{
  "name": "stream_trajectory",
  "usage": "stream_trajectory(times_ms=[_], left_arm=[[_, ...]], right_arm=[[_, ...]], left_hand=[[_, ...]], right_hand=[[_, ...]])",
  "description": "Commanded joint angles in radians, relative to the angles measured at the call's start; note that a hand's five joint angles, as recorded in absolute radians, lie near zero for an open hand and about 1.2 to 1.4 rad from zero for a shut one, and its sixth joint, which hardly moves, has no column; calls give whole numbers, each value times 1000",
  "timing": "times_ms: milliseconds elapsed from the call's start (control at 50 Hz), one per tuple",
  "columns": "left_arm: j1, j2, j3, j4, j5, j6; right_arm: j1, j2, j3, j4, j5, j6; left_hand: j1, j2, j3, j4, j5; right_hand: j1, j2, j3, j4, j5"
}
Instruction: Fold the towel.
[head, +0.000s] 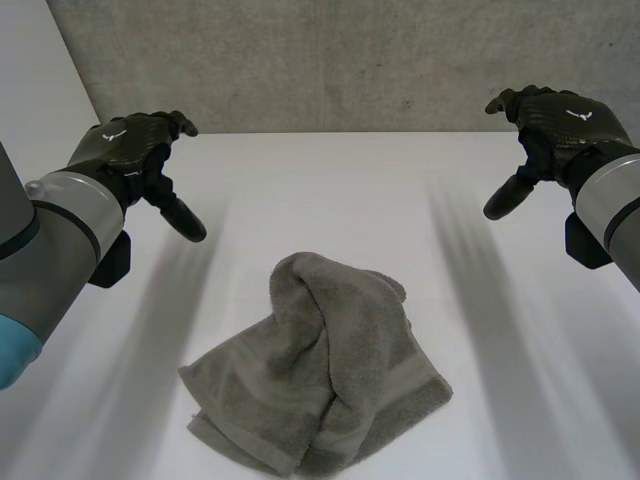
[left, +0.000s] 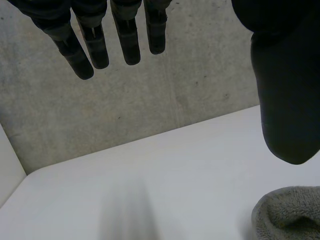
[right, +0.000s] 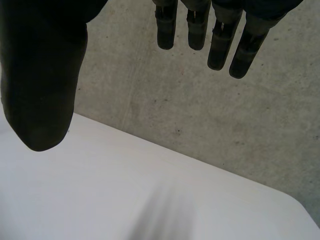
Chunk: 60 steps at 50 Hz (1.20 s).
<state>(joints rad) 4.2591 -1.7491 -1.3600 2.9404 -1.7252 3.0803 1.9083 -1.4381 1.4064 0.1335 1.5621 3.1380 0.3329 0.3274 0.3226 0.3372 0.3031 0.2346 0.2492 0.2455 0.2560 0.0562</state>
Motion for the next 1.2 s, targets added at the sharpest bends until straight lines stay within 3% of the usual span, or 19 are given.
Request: stream_trajectory(times_ms=[20, 260, 400, 620, 880, 940, 980, 1000, 1020, 1040, 1060, 1200], left_arm=[[2, 13, -8, 6, 1, 5], [-5, 39, -73, 59, 6, 18], [-8, -10, -185, 97, 7, 24], [-16, -161, -301, 101, 9, 29], [-93, -254, -314, 103, 18, 28], [-108, -279, -312, 101, 16, 29], [-113, -300, -308, 97, 16, 29], [-113, -300, -307, 97, 16, 29], [-116, -306, -304, 97, 16, 31], [-119, -309, -298, 98, 15, 31], [-119, -309, -298, 98, 15, 31], [-114, -280, -186, 106, 6, 47]], right_arm=[[2, -2, 14, -9, -1, -6], [2, 4, 17, -2, -19, -92], [2, 41, 146, 18, -30, -182], [26, 136, 315, 8, -123, -164], [101, 263, 344, -26, -142, -75], [107, 272, 341, -38, -142, -59], [106, 272, 336, -66, -142, -39], [106, 272, 336, -66, -142, -39], [103, 271, 333, -84, -142, -24], [103, 271, 333, -84, -142, -24], [101, 265, 327, -103, -143, -12], [92, 237, 224, -112, -186, -6]], left_hand=[[-58, -52, -47, -62, -202], [-58, -52, -47, -62, -202], [-61, -55, -50, -65, -205], [-40, -35, -30, -44, -185], [89, 95, 99, 85, -56], [209, 215, 220, 205, 65], [504, 510, 514, 500, 359], [506, 511, 516, 502, 361], [797, 802, 807, 792, 652], [1052, 1058, 1063, 1048, 908], [1055, 1060, 1065, 1051, 910], [1063, 1069, 1074, 1059, 919]], right_hand=[[-60, -75, -71, -81, -56], [-60, -75, -71, -81, -56], [-60, -75, -71, -81, -56], [-60, -75, -71, -81, -56], [-60, -75, -71, -81, -56], [123, 109, 112, 102, 127], [605, 591, 594, 584, 609], [608, 593, 597, 586, 612], [933, 919, 922, 912, 937], [937, 922, 926, 915, 940], [1159, 1145, 1148, 1138, 1163], [1162, 1147, 1151, 1140, 1165]])
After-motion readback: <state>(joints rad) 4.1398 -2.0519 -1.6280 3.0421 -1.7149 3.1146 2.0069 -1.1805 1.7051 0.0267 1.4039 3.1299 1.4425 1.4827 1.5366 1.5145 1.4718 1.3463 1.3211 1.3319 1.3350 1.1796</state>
